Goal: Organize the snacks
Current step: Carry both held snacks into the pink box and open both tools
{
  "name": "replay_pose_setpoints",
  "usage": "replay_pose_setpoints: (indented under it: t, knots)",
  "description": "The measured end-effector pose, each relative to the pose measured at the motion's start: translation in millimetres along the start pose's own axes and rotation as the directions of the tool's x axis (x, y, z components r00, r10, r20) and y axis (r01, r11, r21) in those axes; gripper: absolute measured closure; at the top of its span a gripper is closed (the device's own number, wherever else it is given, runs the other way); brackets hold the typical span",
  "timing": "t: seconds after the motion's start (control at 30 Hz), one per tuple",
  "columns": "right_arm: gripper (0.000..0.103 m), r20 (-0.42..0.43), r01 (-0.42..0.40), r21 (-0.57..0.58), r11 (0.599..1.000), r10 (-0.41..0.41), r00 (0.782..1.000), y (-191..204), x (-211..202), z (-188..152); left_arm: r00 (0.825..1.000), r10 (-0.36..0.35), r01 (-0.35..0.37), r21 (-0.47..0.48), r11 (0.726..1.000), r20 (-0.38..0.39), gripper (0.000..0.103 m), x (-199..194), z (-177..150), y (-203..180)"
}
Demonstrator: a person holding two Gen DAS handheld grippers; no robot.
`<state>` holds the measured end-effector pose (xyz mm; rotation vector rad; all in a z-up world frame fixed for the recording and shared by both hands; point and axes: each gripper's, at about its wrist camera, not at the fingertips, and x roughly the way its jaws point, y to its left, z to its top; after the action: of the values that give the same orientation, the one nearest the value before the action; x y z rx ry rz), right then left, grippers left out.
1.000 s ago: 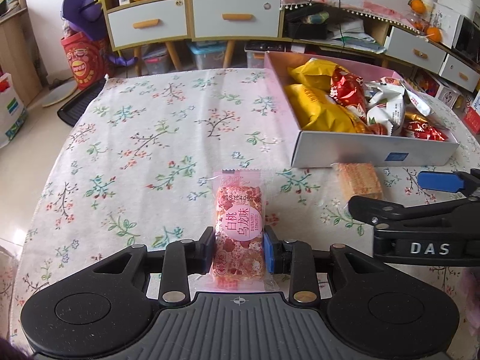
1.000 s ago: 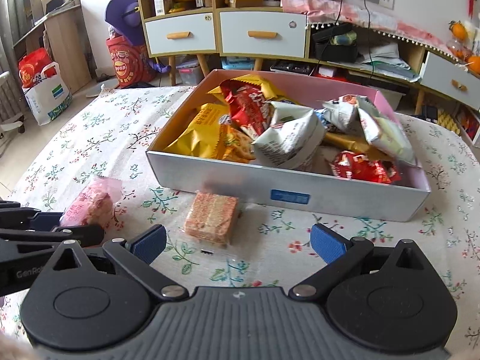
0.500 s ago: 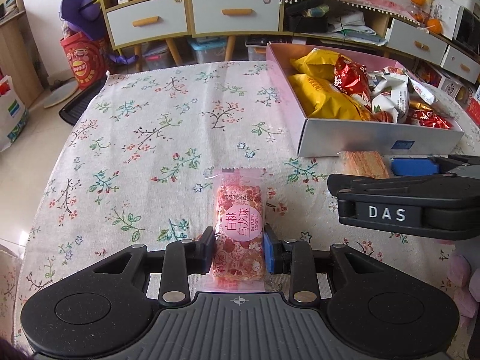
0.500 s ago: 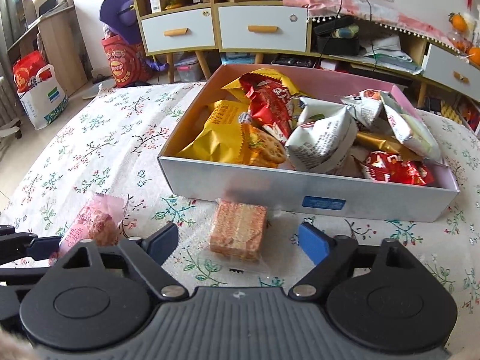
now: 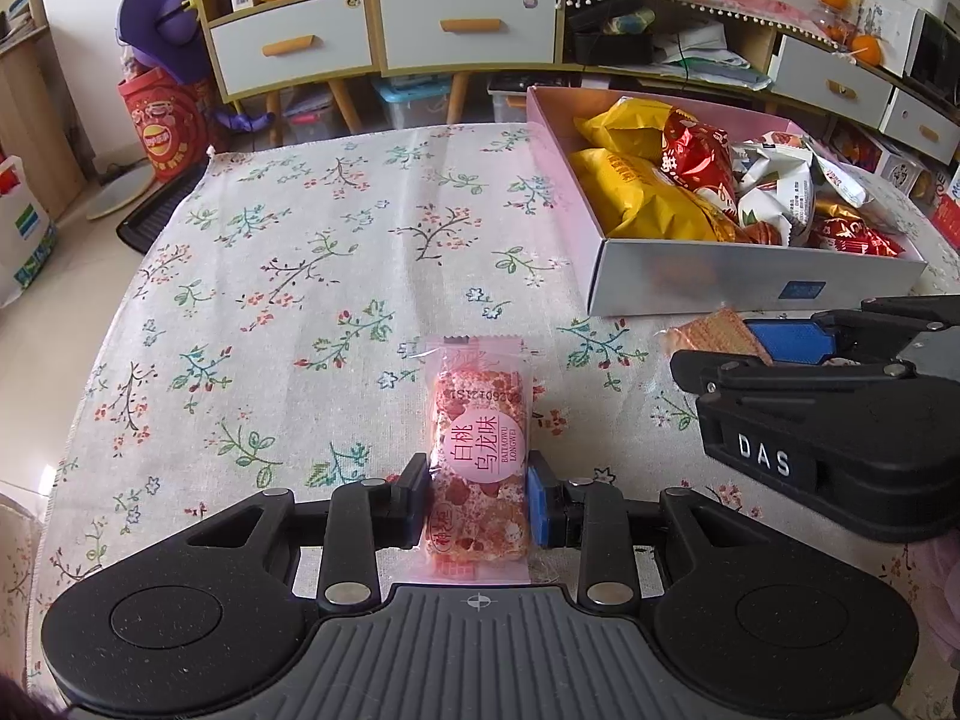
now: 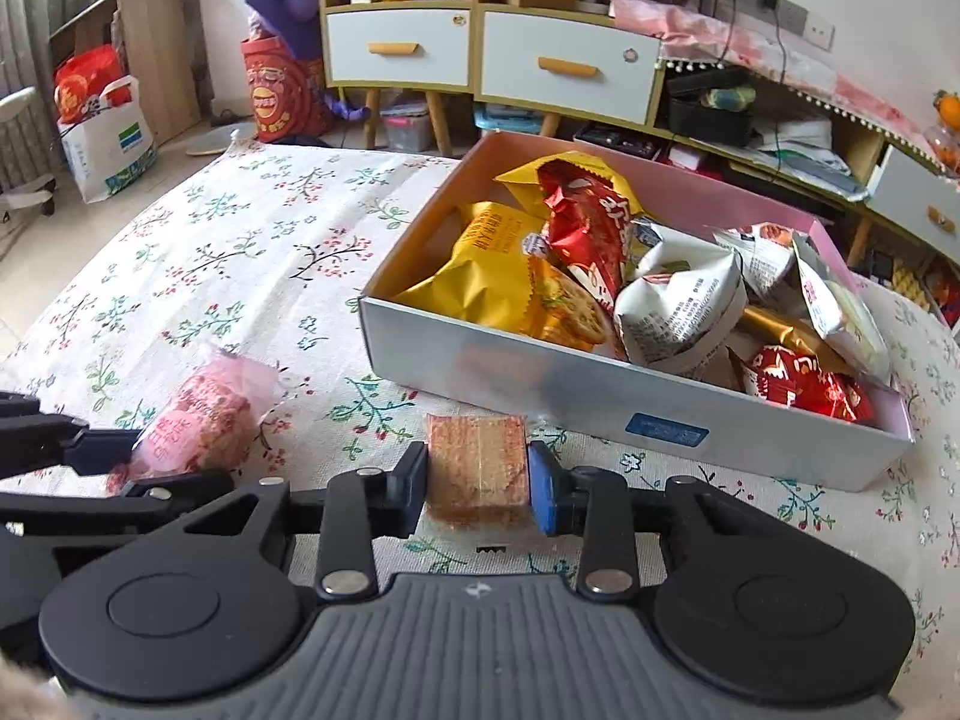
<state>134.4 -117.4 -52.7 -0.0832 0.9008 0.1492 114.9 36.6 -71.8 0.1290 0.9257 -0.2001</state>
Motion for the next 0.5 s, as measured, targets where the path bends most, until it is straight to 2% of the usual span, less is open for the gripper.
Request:
replay_pose_setpoints:
  t: [0.27,0.5]
  knots:
    - [0.071,0.003,-0.025,-0.052,0.998,0.026,1.0,0,-11,2,1.0,-0.014,0.014,0.002,1.0,0.001,0.073,-1,1,-2]
    - [0.071,-0.011,-0.08,0.036,0.996,0.081,0.997,-26,-22,4,0.999,-0.04,0.04,0.003,0.999,0.016,0.073,-7,3,-5]
